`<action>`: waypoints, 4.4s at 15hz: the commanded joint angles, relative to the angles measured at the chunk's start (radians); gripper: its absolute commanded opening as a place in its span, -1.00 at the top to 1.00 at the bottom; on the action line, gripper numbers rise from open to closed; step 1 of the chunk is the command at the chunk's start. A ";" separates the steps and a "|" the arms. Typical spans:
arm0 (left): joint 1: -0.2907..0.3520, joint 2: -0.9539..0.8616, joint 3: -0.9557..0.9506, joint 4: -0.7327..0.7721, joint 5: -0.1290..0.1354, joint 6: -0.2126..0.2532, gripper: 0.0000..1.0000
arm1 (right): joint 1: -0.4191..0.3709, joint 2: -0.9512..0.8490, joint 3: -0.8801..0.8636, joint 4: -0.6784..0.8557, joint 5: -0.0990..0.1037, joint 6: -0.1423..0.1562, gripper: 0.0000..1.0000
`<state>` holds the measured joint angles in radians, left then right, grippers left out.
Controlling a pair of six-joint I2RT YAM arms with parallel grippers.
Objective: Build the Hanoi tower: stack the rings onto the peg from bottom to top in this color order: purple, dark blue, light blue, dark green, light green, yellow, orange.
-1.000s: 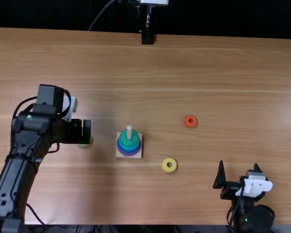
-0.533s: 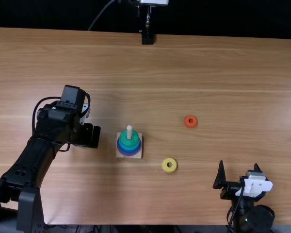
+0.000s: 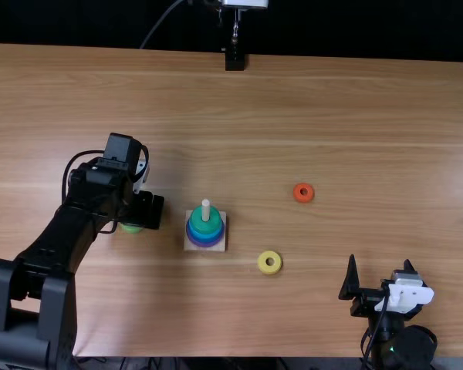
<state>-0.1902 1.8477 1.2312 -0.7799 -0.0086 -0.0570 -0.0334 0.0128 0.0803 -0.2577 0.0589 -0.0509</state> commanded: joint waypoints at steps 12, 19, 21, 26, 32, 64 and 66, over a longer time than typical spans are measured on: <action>-0.008 0.027 -0.044 0.001 0.003 0.018 -1.00 | -0.014 -0.013 -0.065 -0.071 0.011 0.003 -1.00; -0.003 0.039 -0.062 0.003 0.038 0.020 -0.55 | -0.013 -0.013 -0.065 -0.071 0.011 0.003 -1.00; -0.002 0.039 -0.062 0.003 0.064 0.020 -0.16 | -0.013 -0.013 -0.065 -0.071 0.011 0.003 -1.00; -0.002 0.039 -0.068 0.123 0.066 0.018 0.39 | -0.014 -0.013 -0.065 -0.071 0.011 0.003 -1.00; 0.008 0.033 -0.088 0.123 0.099 0.017 1.00 | -0.013 -0.013 -0.065 -0.071 0.011 0.003 -1.00; -0.235 -0.047 0.711 -0.545 0.099 -0.355 1.00 | -0.013 -0.013 -0.065 -0.071 0.011 0.003 -1.00; -0.261 -0.045 0.709 -0.544 0.099 -0.357 1.00 | -0.013 -0.013 -0.065 -0.071 0.011 0.003 -1.00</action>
<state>-0.4400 1.8107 1.9053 -1.3224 0.0864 -0.3939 -0.0338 0.0128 0.0803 -0.2577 0.0589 -0.0513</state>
